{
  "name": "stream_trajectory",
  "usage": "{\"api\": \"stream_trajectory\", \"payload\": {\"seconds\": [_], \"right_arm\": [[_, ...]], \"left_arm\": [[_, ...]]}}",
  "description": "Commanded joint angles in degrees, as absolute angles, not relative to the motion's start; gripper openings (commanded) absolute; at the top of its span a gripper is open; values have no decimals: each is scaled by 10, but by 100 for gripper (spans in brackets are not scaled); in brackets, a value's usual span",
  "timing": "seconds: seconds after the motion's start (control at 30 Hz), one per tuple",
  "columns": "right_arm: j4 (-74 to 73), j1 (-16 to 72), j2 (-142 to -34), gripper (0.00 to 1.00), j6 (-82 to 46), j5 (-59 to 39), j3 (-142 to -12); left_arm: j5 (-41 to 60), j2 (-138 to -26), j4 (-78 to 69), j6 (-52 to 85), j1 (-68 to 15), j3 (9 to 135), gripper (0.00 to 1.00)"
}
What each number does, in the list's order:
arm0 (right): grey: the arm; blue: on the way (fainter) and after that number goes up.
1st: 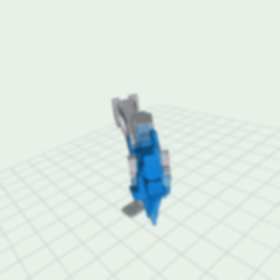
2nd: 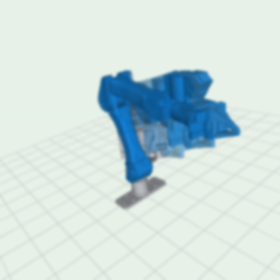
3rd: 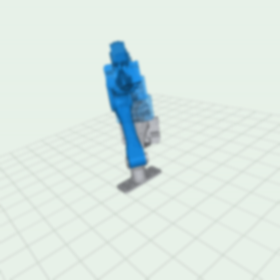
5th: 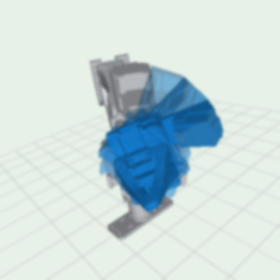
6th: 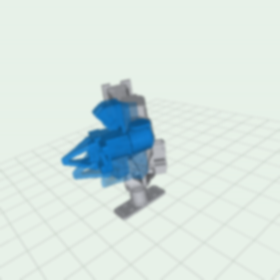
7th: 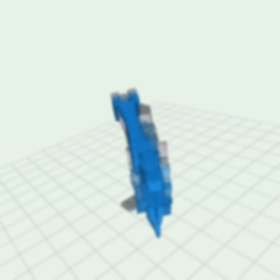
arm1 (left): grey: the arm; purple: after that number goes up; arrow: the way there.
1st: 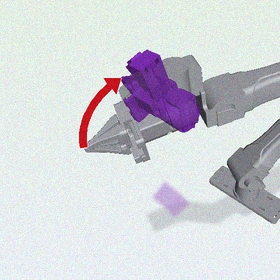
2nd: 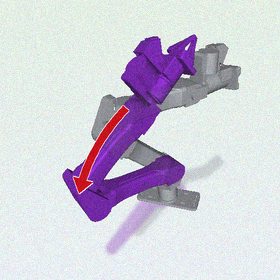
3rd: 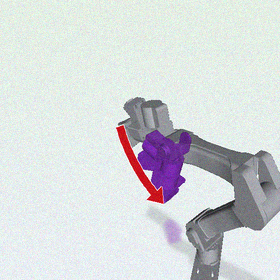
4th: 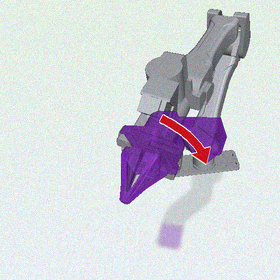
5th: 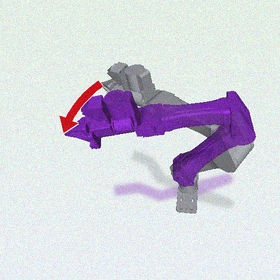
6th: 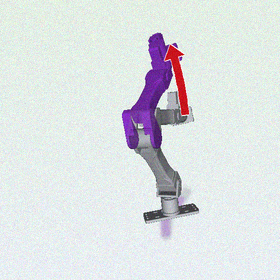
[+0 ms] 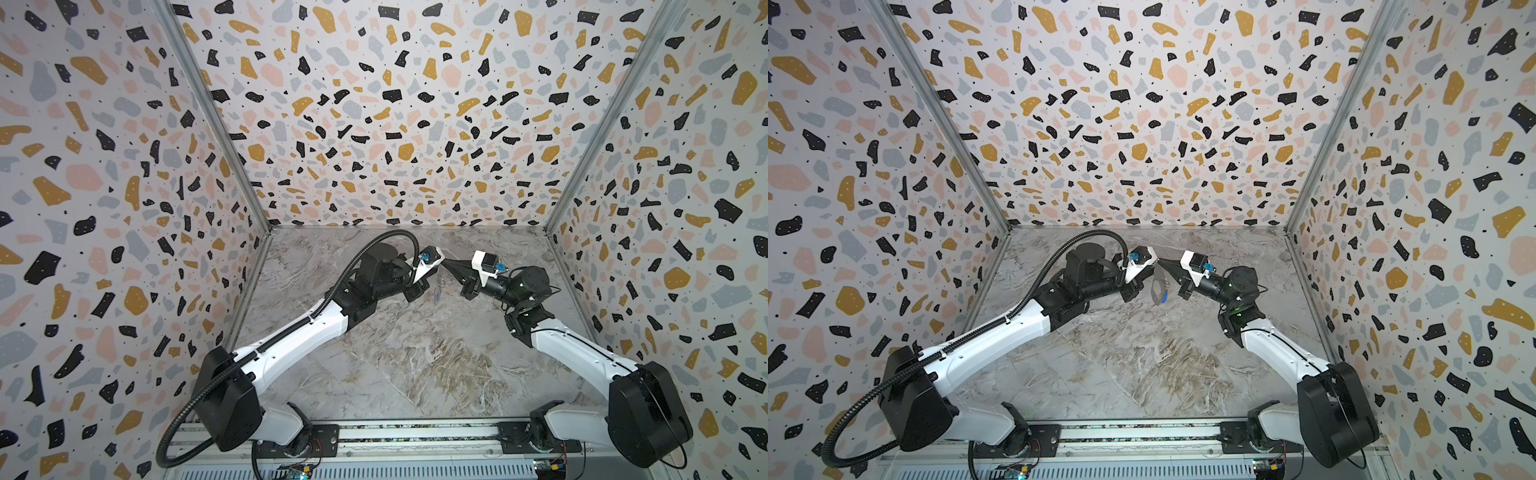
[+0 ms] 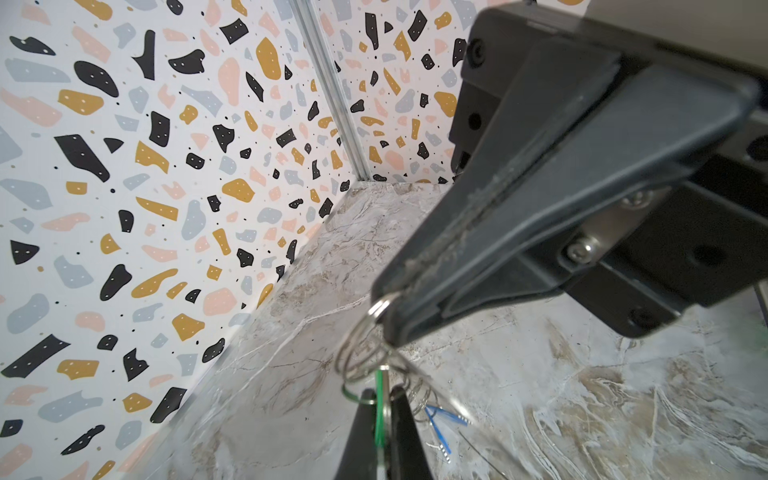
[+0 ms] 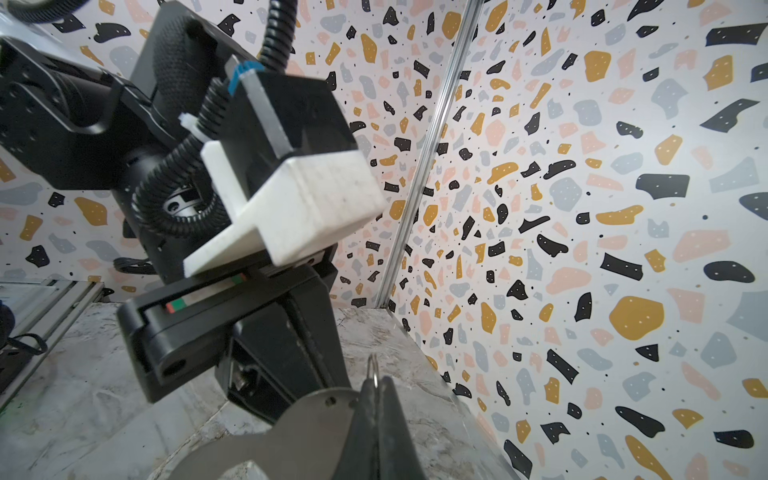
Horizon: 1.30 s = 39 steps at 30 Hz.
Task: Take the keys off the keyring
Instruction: 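Hold the keyring with the left gripper while the right gripper hovers beside it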
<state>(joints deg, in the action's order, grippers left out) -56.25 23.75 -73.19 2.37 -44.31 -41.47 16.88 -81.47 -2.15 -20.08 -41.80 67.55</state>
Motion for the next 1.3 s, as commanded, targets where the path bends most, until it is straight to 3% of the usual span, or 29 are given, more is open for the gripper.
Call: {"api": "stream_trajectory", "payload": {"seconds": [0.0,0.03,0.1,0.3,0.83,1.27], "right_arm": [[-616,238,-726,0,8,-447,-416],[-616,237,-726,0,8,-449,-414],[-616,236,-728,0,7,-458,-413],[-606,232,-734,0,11,-487,-415],[-641,224,-755,0,-28,-553,-423],[-636,224,-759,0,-24,-553,-429]], "left_arm": [[182,-818,0,-206,-419,685,6],[177,-815,-1,-204,-416,682,17],[176,-802,-14,-196,-404,670,30],[227,-719,-108,-157,-345,596,43],[344,-742,-93,-160,-343,658,34],[373,-759,-59,-190,-350,670,30]]}}
